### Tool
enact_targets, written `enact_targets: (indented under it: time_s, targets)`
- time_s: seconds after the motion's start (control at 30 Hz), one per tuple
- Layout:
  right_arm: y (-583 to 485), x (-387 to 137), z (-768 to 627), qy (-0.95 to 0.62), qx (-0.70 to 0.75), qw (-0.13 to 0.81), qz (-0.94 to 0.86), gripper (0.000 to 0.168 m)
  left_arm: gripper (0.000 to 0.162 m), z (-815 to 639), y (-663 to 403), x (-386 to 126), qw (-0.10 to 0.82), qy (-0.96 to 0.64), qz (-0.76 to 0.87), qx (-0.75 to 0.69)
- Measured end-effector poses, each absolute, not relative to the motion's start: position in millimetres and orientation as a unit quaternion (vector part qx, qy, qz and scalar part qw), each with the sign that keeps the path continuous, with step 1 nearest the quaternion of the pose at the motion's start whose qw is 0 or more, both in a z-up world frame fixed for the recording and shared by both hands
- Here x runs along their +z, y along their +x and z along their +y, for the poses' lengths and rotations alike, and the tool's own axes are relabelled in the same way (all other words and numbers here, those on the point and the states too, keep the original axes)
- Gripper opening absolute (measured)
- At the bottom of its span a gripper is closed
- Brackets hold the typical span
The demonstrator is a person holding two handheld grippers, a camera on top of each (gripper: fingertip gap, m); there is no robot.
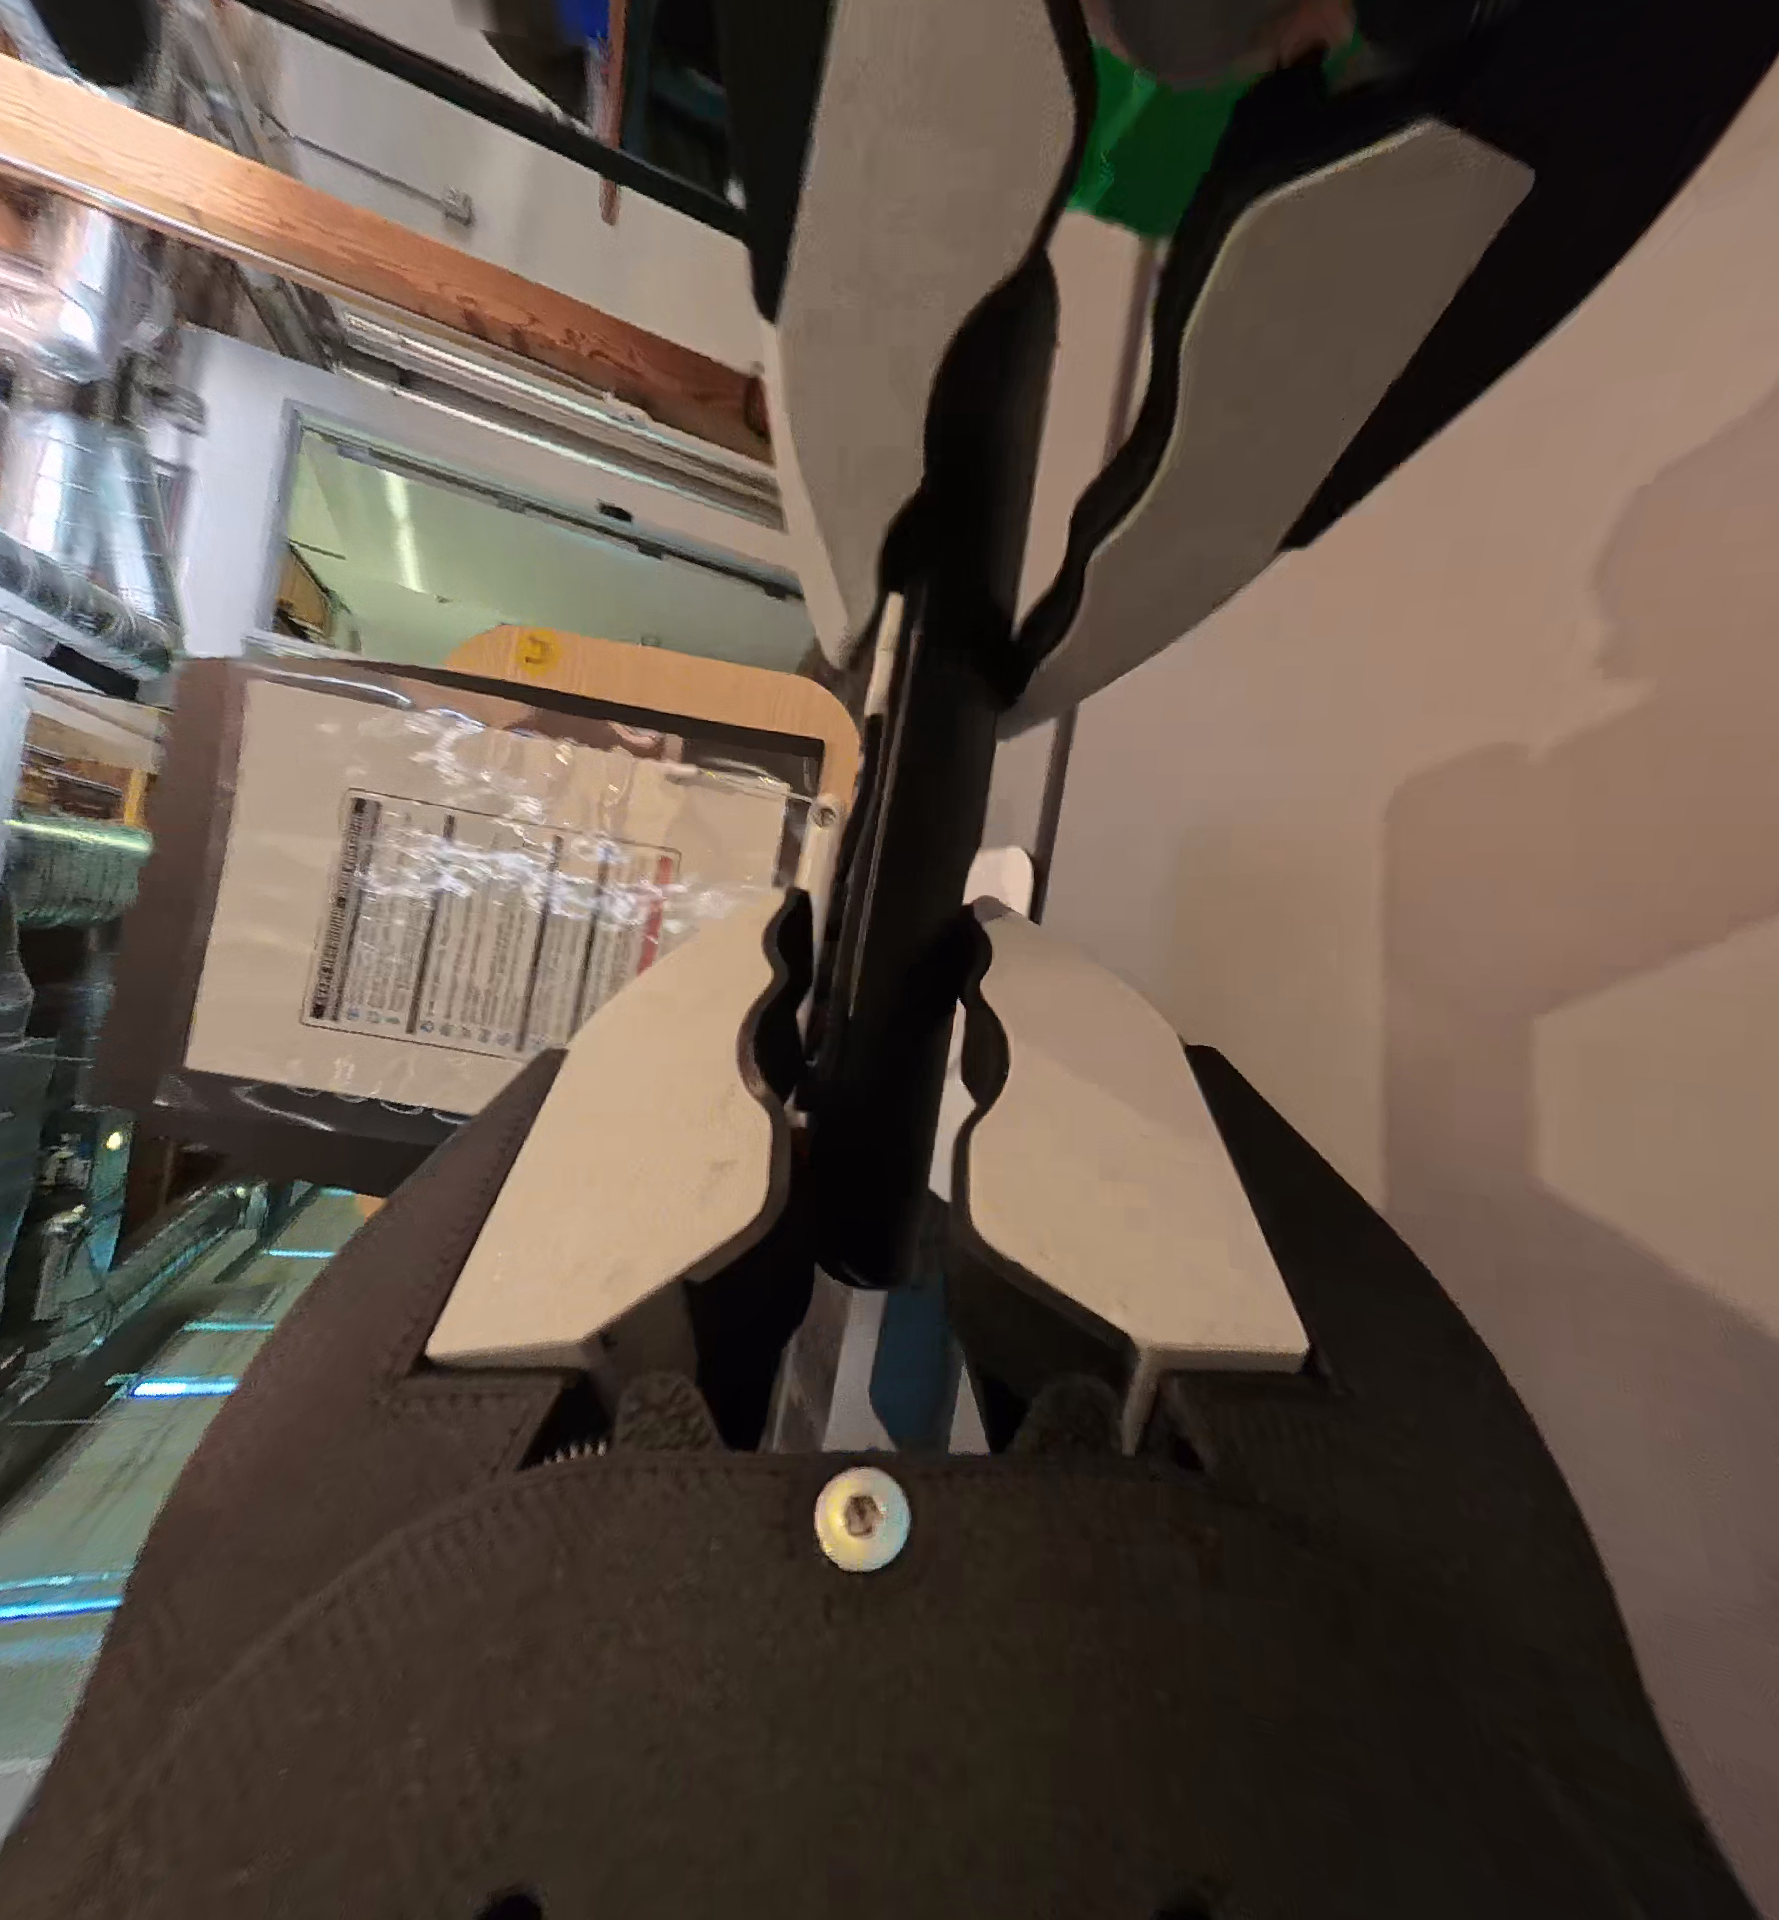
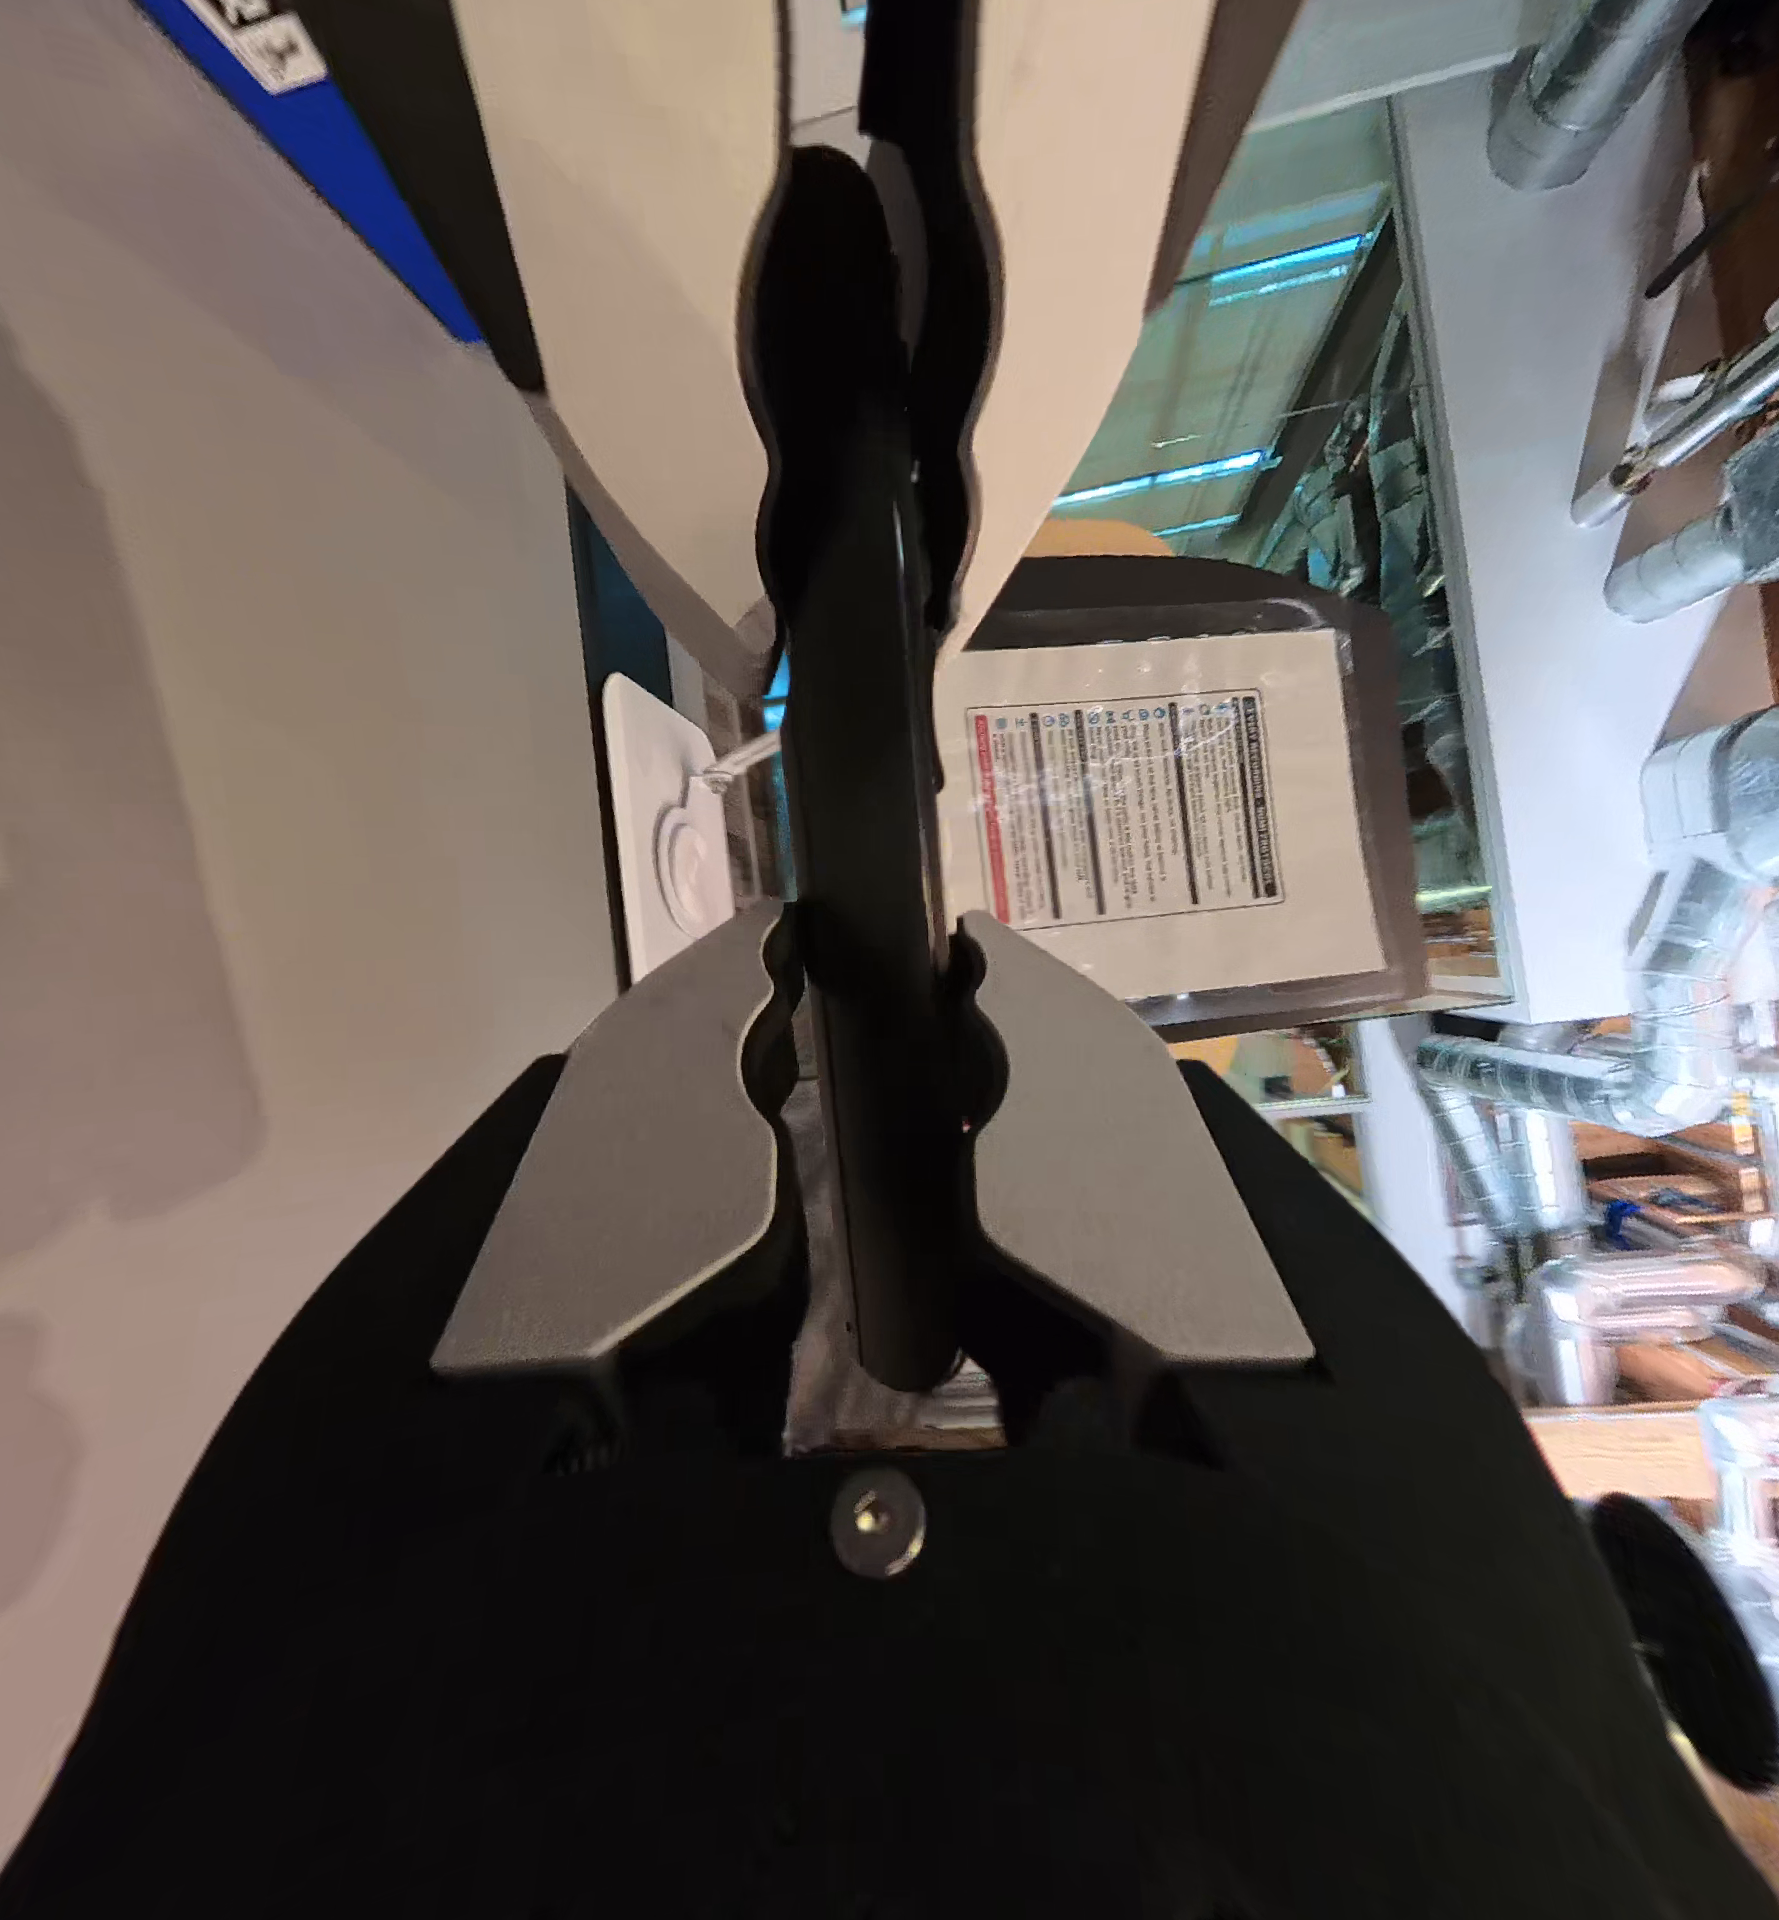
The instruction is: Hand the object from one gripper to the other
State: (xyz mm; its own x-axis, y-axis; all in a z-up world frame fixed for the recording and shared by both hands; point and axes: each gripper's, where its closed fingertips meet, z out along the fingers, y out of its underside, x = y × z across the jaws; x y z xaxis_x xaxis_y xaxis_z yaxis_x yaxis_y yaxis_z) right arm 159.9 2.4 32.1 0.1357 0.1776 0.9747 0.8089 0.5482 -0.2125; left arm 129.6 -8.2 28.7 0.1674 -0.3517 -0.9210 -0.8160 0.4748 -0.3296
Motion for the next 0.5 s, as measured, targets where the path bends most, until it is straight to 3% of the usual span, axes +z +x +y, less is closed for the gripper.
enact_targets:
  time_s: [0.03, 0.2, 0.37, 0.5]
  targets:
    - [160.1, 33.1, 2.1, -0.414, -0.231, 0.641, -0.604, 0.026, 0.031, -10.3, 130.2, 35.6, 0.619, -0.465, 0.604, 0.190]
    - [200.0, 47.9, 22.3, -0.494, -0.202, 0.645, -0.547, 0.026, 0.083, -13.1, 112.8, 75.4, 0.658, -0.539, 0.515, 0.103]
    - [332.1, 103.5, 41.9, -0.630, -0.166, 0.682, -0.333, 0.026, 0.070, -22.1, 87.5, 110.7, 0.692, -0.566, 0.448, 0.029]
    - [474.0, 72.2, 48.4, -0.765, -0.124, 0.616, -0.138, 0.026, 0.068, -21.5, 80.0, 110.0, 0.675, -0.593, 0.438, 0.026]
